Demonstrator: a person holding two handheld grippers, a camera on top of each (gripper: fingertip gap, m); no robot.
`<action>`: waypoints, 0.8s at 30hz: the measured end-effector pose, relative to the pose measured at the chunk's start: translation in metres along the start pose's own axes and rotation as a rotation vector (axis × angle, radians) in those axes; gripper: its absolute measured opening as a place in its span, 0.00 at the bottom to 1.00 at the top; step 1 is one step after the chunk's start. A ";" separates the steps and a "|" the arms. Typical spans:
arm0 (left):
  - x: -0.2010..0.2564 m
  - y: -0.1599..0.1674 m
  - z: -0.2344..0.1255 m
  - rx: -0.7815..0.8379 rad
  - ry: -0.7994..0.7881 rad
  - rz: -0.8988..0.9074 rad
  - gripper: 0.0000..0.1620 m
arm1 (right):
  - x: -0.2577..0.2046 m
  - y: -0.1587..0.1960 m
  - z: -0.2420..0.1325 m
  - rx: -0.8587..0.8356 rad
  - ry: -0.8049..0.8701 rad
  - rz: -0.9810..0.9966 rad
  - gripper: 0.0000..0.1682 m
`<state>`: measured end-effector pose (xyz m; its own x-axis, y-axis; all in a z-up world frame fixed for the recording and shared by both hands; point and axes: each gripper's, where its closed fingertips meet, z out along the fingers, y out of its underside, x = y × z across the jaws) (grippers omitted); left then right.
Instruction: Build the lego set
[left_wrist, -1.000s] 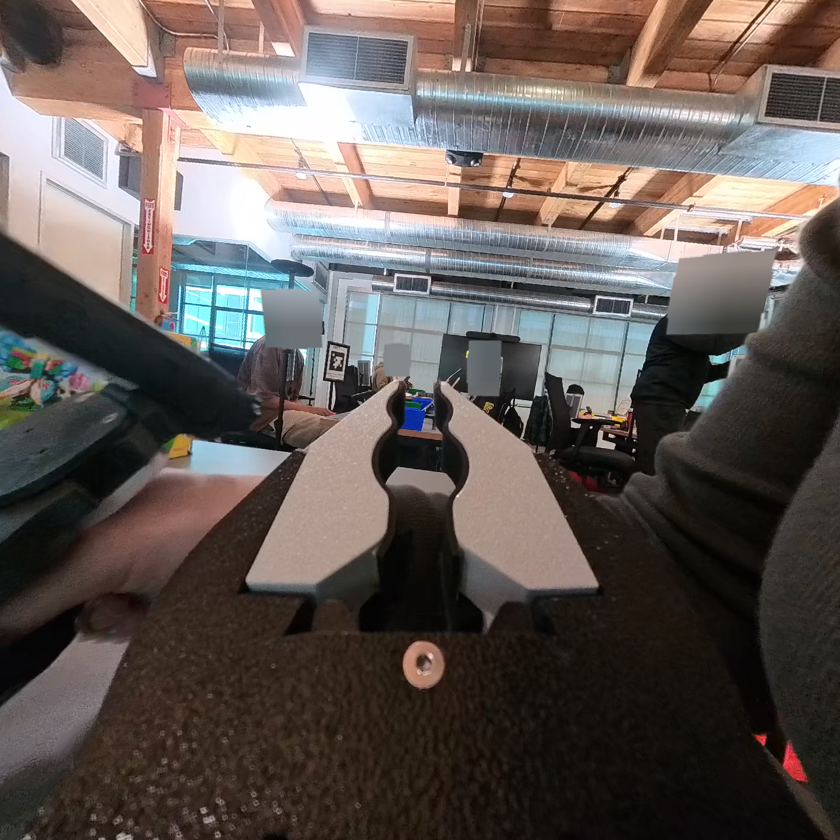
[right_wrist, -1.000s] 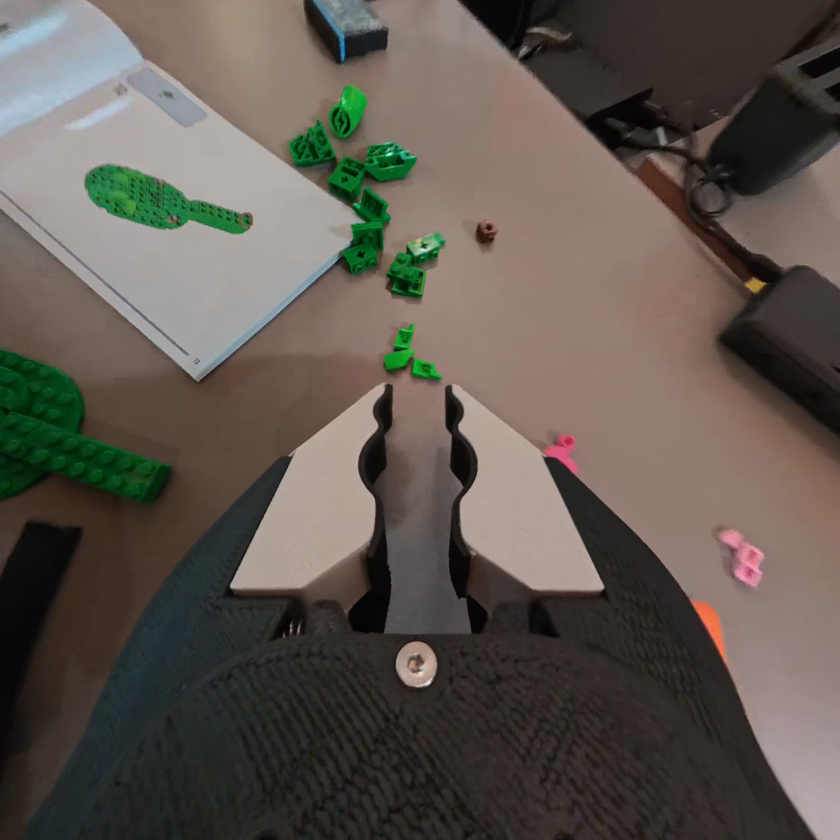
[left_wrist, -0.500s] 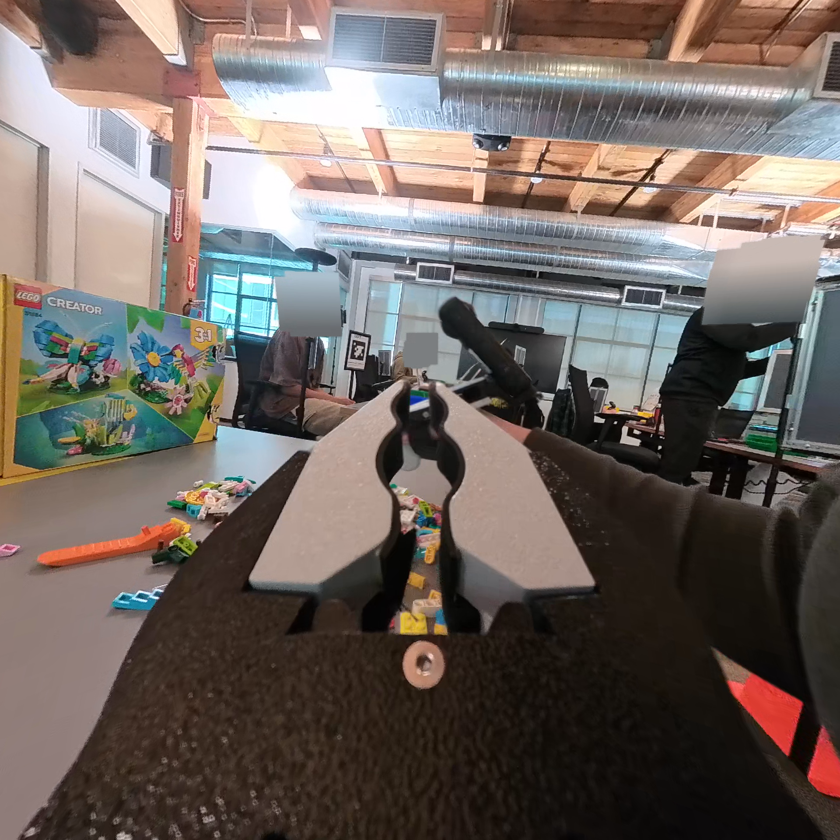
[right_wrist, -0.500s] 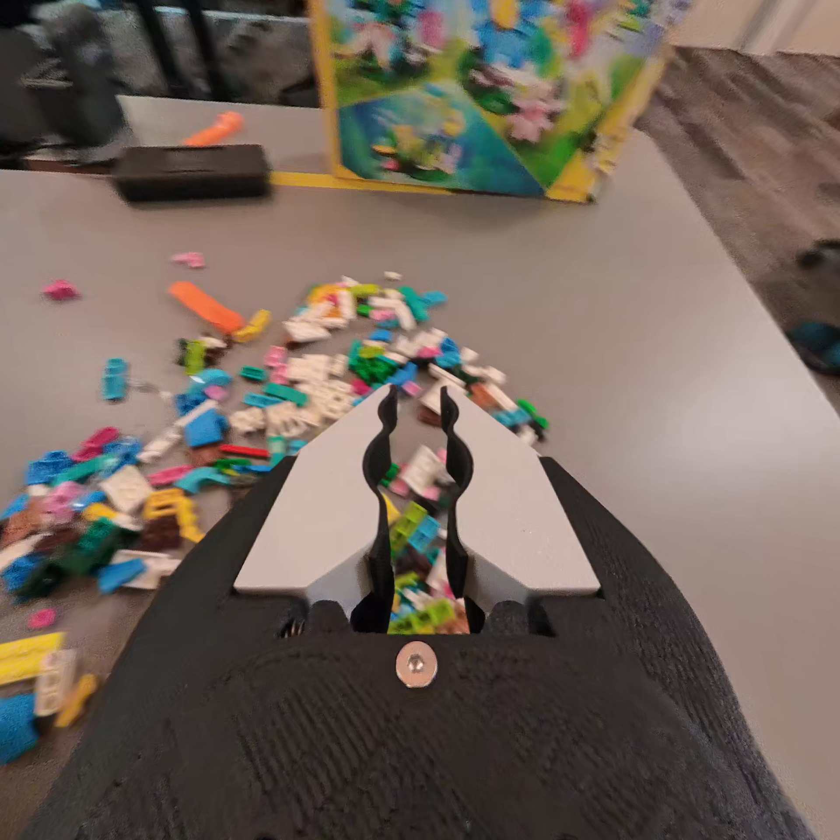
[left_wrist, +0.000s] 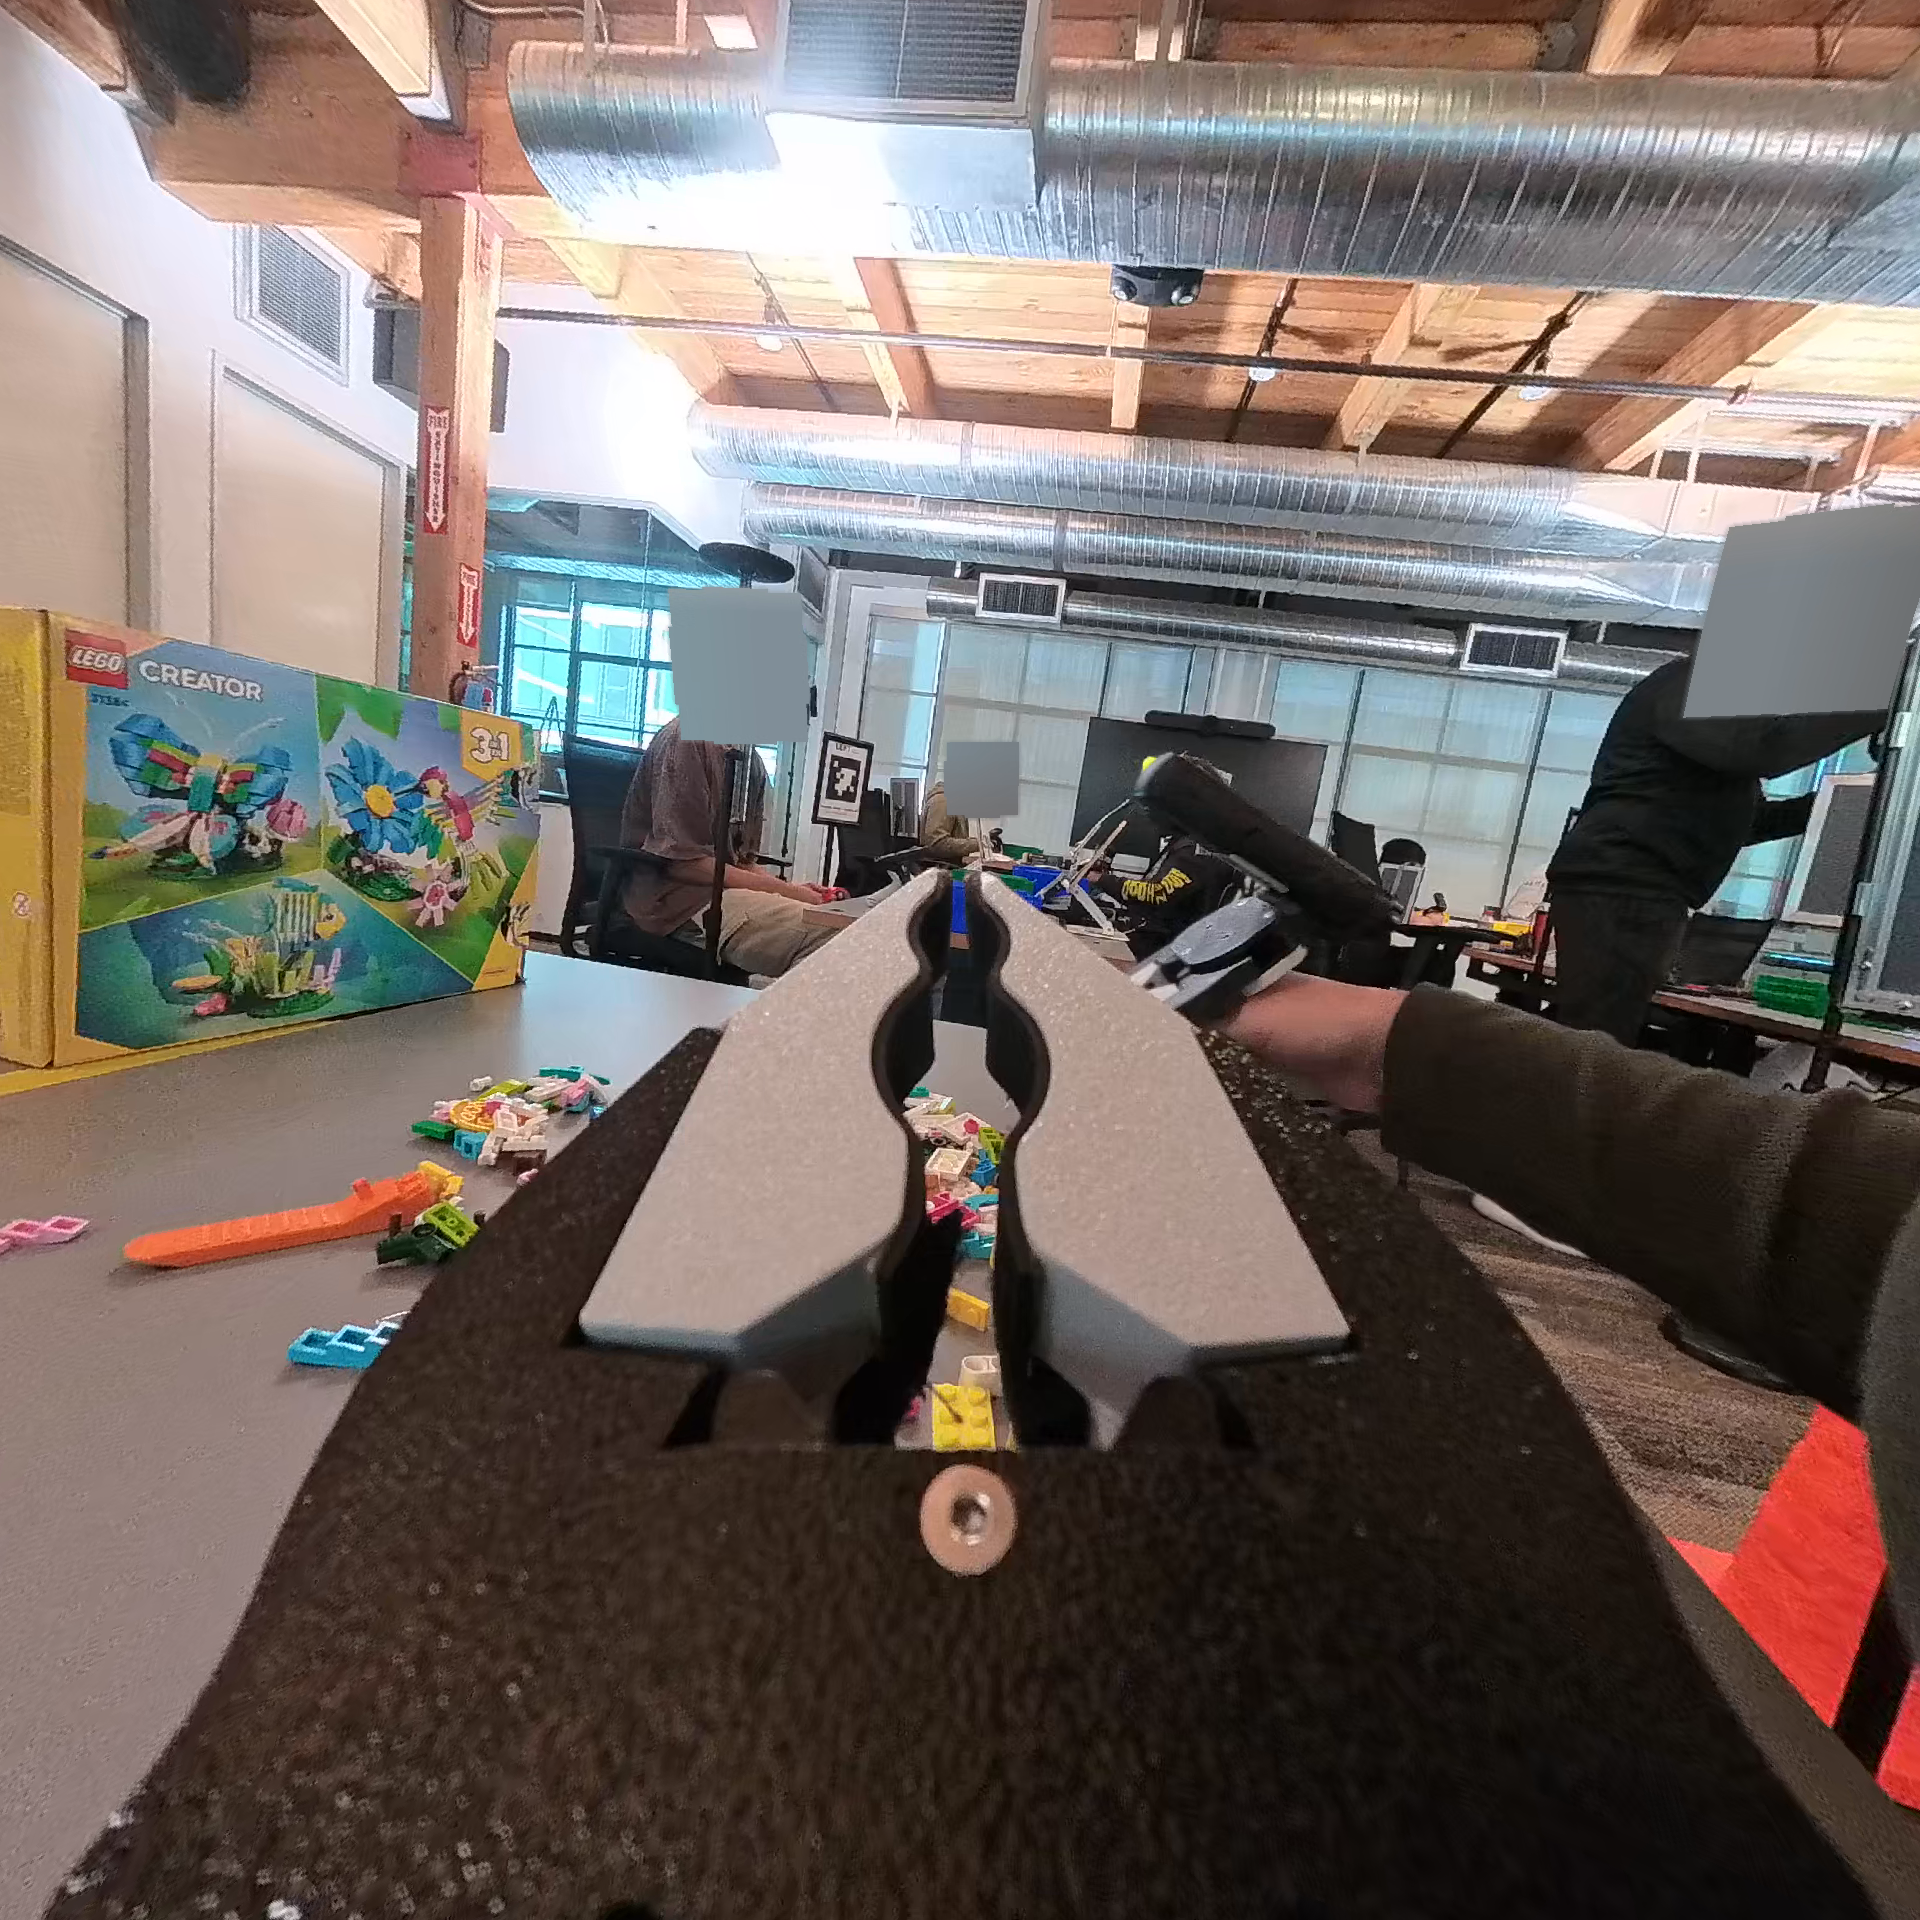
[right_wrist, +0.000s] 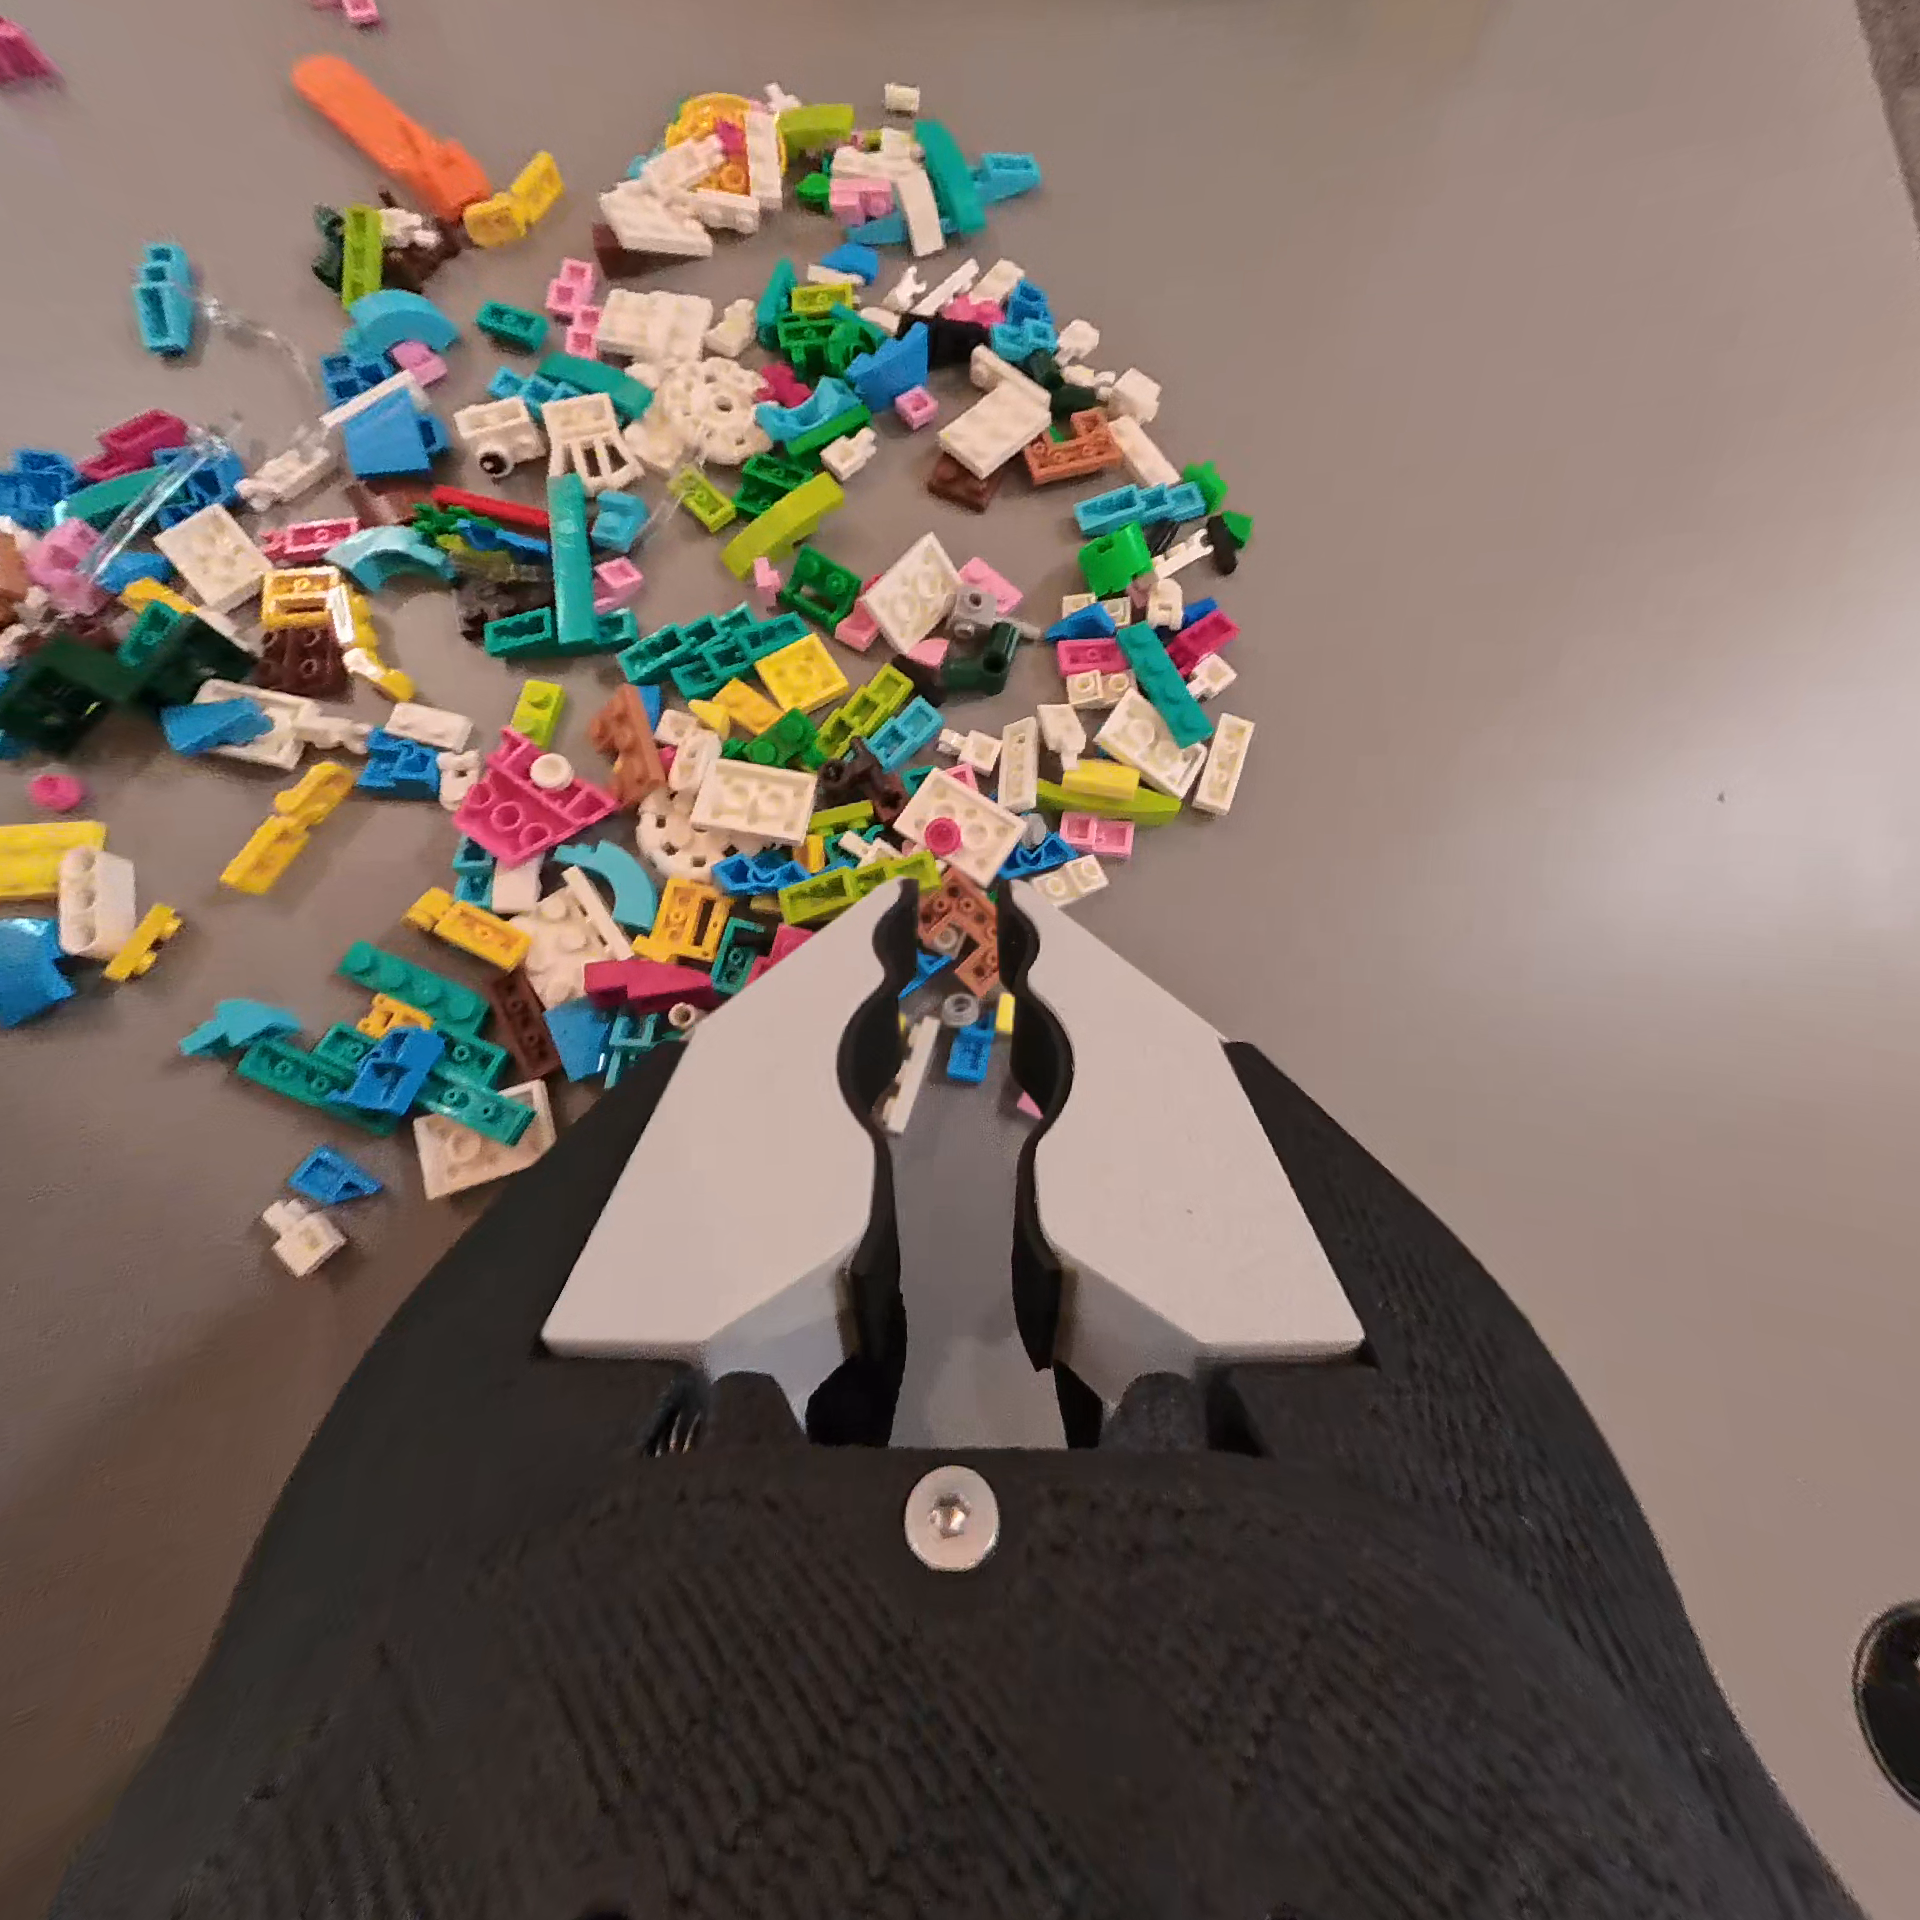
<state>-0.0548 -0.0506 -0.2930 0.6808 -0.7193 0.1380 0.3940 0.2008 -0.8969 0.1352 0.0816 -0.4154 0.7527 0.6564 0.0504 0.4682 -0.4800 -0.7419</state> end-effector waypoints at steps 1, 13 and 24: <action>0.000 0.000 0.000 0.000 -0.001 -0.004 0.00 | -0.003 0.001 0.000 -0.005 -0.020 -0.008 0.08; -0.003 0.000 0.000 0.001 -0.004 -0.028 0.00 | -0.019 -0.004 0.015 -0.001 -0.067 -0.077 0.18; -0.003 0.000 0.000 -0.002 -0.005 -0.028 0.00 | 0.010 -0.029 0.019 0.088 0.136 -0.078 0.07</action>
<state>-0.0563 -0.0482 -0.2937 0.6723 -0.7216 0.1652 0.4116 0.1789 -0.8936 0.1204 0.1134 -0.4063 0.7743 0.6018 0.1956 0.4897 -0.3740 -0.7876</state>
